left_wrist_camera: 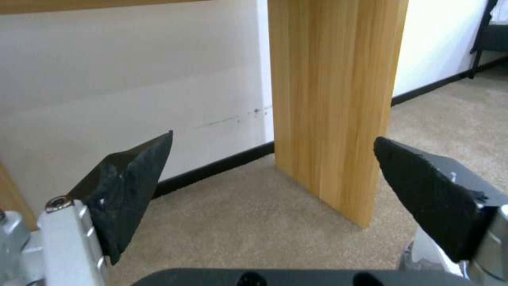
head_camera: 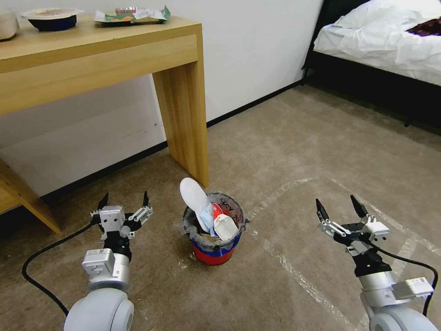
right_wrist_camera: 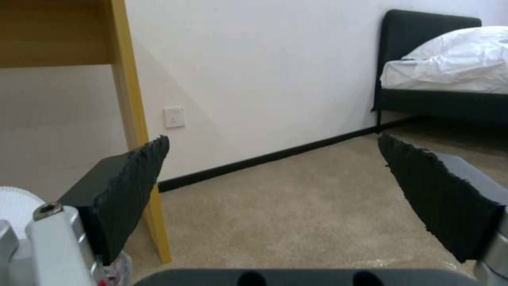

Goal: Pick up the trash bin and place the garbage on the floor into it.

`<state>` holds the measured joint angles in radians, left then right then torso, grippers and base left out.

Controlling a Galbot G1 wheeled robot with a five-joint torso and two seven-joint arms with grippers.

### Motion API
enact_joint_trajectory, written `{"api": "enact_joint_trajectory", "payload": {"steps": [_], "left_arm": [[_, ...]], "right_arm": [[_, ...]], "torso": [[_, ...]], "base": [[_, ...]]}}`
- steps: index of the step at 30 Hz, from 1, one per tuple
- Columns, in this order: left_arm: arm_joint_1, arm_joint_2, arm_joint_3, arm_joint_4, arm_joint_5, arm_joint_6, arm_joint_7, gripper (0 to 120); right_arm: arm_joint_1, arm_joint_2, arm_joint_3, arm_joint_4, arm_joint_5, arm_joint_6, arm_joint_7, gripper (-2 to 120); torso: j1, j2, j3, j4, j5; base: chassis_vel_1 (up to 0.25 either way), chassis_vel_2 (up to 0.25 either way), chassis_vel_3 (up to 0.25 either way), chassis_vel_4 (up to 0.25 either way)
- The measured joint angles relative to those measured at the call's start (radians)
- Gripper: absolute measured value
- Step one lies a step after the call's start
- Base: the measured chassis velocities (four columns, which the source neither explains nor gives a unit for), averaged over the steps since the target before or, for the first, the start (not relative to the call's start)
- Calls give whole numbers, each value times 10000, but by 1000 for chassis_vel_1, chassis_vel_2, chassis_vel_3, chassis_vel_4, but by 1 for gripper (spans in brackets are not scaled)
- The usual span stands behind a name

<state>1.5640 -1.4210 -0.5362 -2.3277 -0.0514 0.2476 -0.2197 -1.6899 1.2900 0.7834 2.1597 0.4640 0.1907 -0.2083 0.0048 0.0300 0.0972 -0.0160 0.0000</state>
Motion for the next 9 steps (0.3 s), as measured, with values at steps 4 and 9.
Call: {"api": "enact_joint_trajectory", "payload": {"steps": [4,9], "left_arm": [[-1,1,2,2,-2,3,-2,100],[-2,5,3,6,-8,9,-5,100]], "right_arm": [[0,-2,0,-1,2,-3,-2,100],[-1,-5,0,-1,5,-9,-5,100]], "torso": [[0,0,0,0,0],[0,0,0,0,0]], "base": [[0,0,0,0],[0,0,0,0]]}}
